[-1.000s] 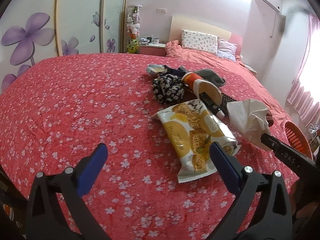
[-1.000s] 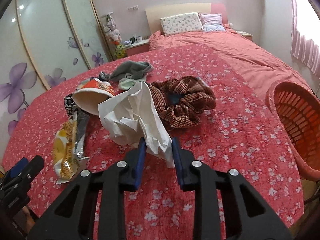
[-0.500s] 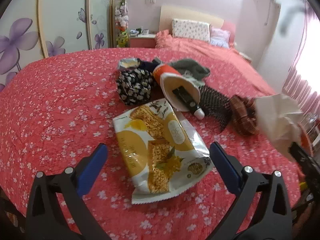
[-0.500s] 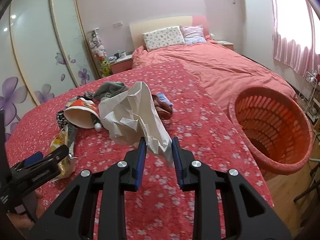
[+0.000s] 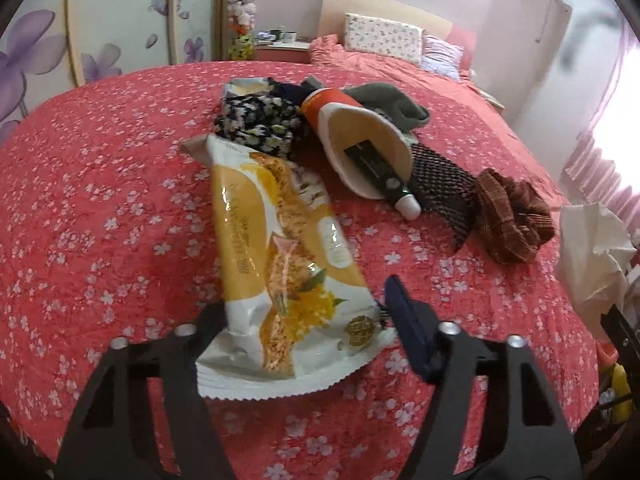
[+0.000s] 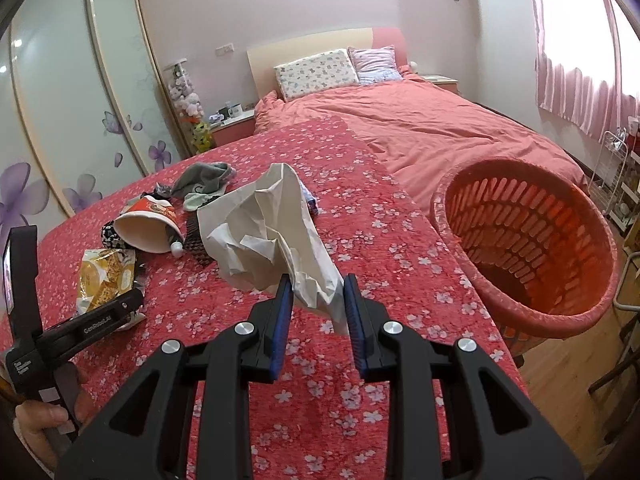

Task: Collect trash
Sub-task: 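Lift the tissue with the right tool while the left tool grasps the yellow snack bag, then carry both items over the orange basket and open both tools to drop them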

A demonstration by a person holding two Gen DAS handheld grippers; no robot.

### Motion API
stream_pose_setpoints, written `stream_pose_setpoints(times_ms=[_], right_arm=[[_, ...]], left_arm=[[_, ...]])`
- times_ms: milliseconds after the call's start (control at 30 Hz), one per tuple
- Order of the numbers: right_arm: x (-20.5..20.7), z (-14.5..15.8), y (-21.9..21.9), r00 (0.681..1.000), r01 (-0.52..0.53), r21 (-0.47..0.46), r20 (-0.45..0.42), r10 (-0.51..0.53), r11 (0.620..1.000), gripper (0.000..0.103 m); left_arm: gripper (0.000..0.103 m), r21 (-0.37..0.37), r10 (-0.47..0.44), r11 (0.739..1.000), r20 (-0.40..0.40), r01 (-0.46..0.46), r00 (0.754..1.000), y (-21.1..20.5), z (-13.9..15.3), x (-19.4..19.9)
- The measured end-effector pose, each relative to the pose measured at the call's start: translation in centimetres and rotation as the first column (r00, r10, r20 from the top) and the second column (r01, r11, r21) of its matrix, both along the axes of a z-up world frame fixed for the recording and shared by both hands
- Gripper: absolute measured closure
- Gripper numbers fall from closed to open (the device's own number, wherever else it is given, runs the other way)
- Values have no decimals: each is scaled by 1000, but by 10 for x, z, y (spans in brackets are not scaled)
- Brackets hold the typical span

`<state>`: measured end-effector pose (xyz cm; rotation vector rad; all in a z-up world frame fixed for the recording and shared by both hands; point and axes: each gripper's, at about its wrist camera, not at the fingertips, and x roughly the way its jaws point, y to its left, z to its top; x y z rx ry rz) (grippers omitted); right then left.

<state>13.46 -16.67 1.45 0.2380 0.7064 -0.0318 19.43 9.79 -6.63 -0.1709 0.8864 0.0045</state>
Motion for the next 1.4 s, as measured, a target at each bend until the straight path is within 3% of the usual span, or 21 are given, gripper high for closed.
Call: stream_pose_setpoints(times_ms=[200,533,833,1133,1400], right_arm=[[-4,3,-3,1000,5,9,9,-6,1000,76],[-18,11,-17,999,27,21,43,-28,999,76],[-28,21,-42,993,90,21,79,-92,996,76],[-38,31,-75,974,192,8,120,-192,981,76],[-43,39,-120,931,330,7,160,-327,944,76]], left_arm=[[56,-35,-51,998,15,52,999,-1,3,-6],[57,-47,-80,996,33,82,996,-2,17,-31],[56,-40,-177,983,92,181,980,-37,50,-52],[56,-38,-338,937,155,348,928,-106,79,-52],[55,-25,-494,861,200,509,846,-183,93,-40]])
